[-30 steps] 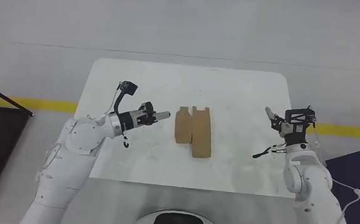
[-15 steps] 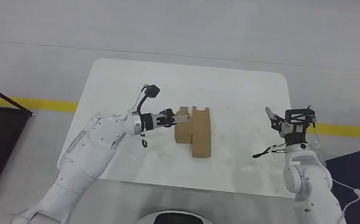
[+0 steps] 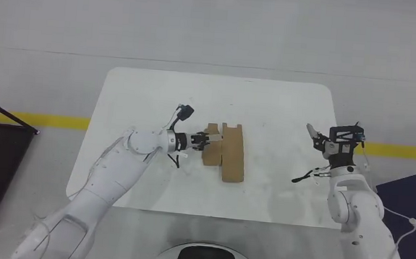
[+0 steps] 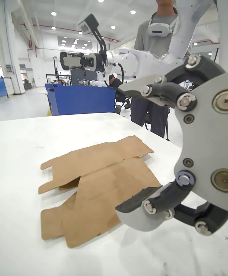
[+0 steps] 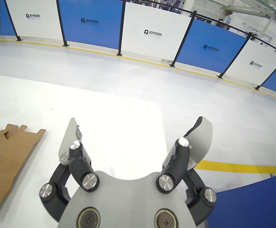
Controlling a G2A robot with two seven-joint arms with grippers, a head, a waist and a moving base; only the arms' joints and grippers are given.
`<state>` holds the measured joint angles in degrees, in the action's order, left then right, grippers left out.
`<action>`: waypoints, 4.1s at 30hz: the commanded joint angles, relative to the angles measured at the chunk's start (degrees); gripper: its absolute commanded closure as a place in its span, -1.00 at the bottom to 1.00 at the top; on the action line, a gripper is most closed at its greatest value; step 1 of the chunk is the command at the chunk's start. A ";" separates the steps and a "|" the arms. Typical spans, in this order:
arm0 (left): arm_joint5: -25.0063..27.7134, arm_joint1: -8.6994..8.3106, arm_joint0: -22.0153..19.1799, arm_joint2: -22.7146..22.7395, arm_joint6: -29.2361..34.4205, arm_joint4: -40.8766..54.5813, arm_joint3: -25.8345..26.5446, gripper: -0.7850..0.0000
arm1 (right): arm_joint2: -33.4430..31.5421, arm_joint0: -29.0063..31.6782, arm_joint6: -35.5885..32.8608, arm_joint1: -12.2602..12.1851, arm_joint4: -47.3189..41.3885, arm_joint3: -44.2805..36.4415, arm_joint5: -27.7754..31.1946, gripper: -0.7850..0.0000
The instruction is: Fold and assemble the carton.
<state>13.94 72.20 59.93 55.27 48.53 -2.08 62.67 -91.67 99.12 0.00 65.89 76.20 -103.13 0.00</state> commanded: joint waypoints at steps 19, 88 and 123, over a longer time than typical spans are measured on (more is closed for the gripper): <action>0.34 0.87 -1.79 -1.77 -3.15 -0.91 -5.16 -0.65 | 0.12 -0.02 -0.84 0.04 -1.80 -0.02 2.27 -1.00; -0.15 0.01 -0.25 0.78 -4.44 0.02 -4.40 -0.33 | 22.69 -22.50 -63.86 -0.04 -88.45 35.43 15.45 0.41; 0.69 -0.07 0.06 1.89 -4.88 2.10 -4.92 -0.19 | 33.27 -31.19 -53.94 2.80 -84.82 42.75 22.95 1.00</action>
<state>14.41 72.20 59.89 56.84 43.95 -0.19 57.57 -58.21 67.81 -53.94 68.76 -8.58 -60.21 21.55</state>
